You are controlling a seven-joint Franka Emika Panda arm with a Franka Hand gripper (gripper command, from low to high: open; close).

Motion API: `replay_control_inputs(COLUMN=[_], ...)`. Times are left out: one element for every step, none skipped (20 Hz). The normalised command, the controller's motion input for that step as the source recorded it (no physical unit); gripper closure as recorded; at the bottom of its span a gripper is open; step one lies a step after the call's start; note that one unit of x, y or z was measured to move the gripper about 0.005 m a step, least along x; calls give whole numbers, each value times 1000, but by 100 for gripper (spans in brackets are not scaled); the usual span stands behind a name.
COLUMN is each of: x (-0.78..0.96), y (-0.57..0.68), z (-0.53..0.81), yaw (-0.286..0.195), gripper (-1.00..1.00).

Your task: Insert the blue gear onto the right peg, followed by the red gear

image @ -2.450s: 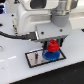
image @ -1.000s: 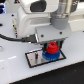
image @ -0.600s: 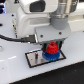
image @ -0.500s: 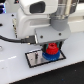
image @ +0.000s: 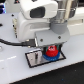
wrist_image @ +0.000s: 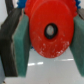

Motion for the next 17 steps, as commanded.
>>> replay_control_inputs(x=[132,110,57,19,3,34,25,34,68,13,2,10,-3,0,-10,8,-16], y=[-26,-20,-6,31,56,61,86,38,1,24,47,70,68,82,55,33,42], z=[-98,-38,111,146,112,372,289,133,-84,256,250,342,515,638,699,711,744], yaw=[0,0,0,0,0,0,0,0,0,0,0,0,0,0,0,0,0], gripper=[100,100,-100,-100,-100,-100,-100,-100,100,-100,-100,-100,-100,-100,-100,-100,-100])
